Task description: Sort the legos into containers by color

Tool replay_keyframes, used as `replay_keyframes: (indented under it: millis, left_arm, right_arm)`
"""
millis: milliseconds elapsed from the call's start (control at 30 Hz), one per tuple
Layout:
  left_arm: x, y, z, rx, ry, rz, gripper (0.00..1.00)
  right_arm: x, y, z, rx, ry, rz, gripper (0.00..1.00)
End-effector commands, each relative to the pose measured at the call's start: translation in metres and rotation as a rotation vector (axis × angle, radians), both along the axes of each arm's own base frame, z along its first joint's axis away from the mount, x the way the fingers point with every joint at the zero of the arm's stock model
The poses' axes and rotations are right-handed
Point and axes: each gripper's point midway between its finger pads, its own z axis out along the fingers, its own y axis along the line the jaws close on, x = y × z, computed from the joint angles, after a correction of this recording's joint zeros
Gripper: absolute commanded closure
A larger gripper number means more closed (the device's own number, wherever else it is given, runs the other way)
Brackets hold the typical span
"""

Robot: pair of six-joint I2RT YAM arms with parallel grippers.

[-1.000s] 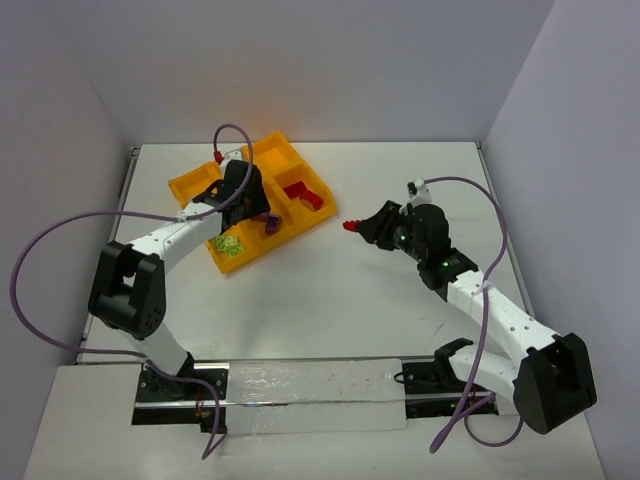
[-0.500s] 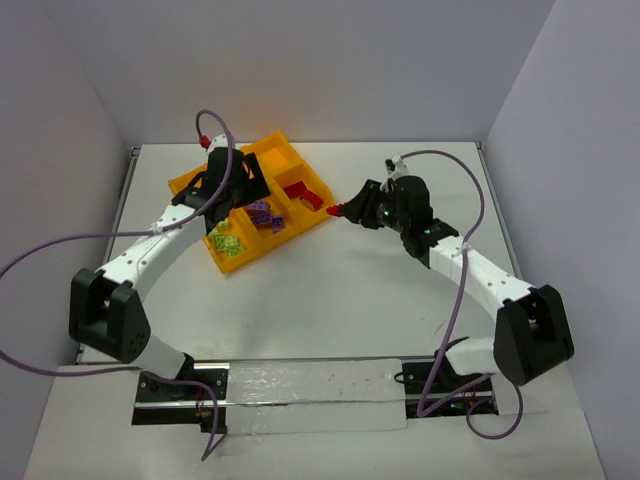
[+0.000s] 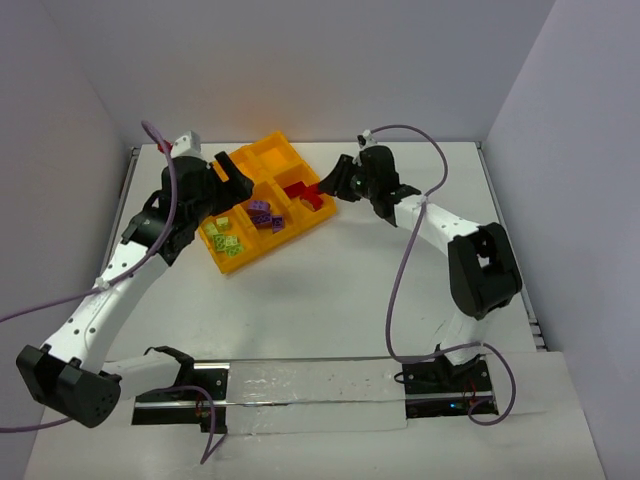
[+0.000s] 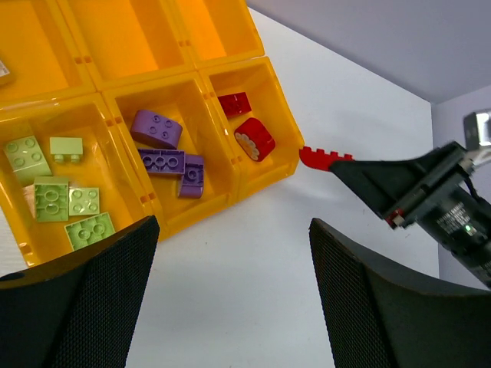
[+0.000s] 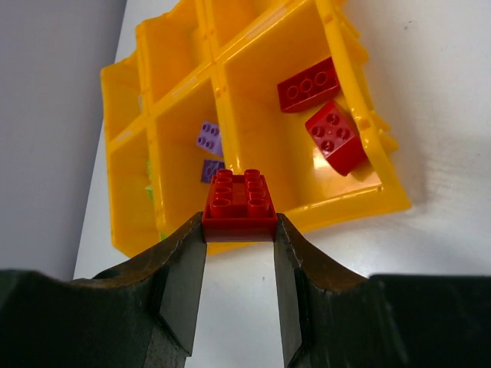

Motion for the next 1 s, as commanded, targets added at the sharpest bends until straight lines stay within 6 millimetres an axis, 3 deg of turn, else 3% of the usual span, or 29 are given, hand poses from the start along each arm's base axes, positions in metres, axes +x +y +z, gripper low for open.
replay_keyframes:
  millis: [0,167,233,333,433,533,733,767,833,867,967]
  left_arm:
    - [-0.015,0.012,0.009,-0.015,-0.001,0.032,0.13]
    - [-0.024,0.017,0.013,-0.012,-0.001,0.034,0.14]
    - [-0.030,0.020,0.018,-0.010,-0.005,0.032,0.14]
    - [-0.037,0.027,0.027,-0.004,-0.030,0.046,0.14]
    - [-0.040,0.032,0.035,0.000,-0.048,0.057,0.14]
    - [-0.044,0.039,0.042,0.010,-0.064,0.080,0.14]
    - [-0.054,0.047,0.055,0.002,-0.088,0.093,0.14]
    - [-0.055,0.047,0.057,0.001,-0.093,0.090,0.14]
    - [-0.059,0.050,0.062,0.003,-0.105,0.100,0.14]
    - [-0.060,0.051,0.063,0.003,-0.107,0.102,0.14]
    - [-0.064,0.054,0.067,0.001,-0.123,0.104,0.13]
  right_arm:
    - [0.029,0.021,0.016,0.022,-0.048,0.012,0.82]
    - [0.043,0.039,0.015,0.016,-0.029,0.047,0.33]
    - [0.043,0.041,0.023,0.014,-0.045,0.054,0.23]
    - [0.036,0.036,0.047,0.003,-0.092,0.051,0.18]
    - [0.026,0.024,0.057,-0.027,-0.108,0.029,0.17]
    - [0.006,-0.001,0.076,-0.075,-0.159,-0.022,0.17]
    - [-0.033,-0.067,0.073,-0.250,-0.128,-0.208,0.07]
    - [-0.036,-0.075,0.060,-0.285,-0.103,-0.230,0.07]
    - [-0.056,-0.101,0.053,-0.330,-0.102,-0.299,0.04]
    - [-0.061,-0.104,0.058,-0.326,-0.114,-0.307,0.04]
    - [-0.083,-0.127,0.047,-0.372,-0.097,-0.352,0.04]
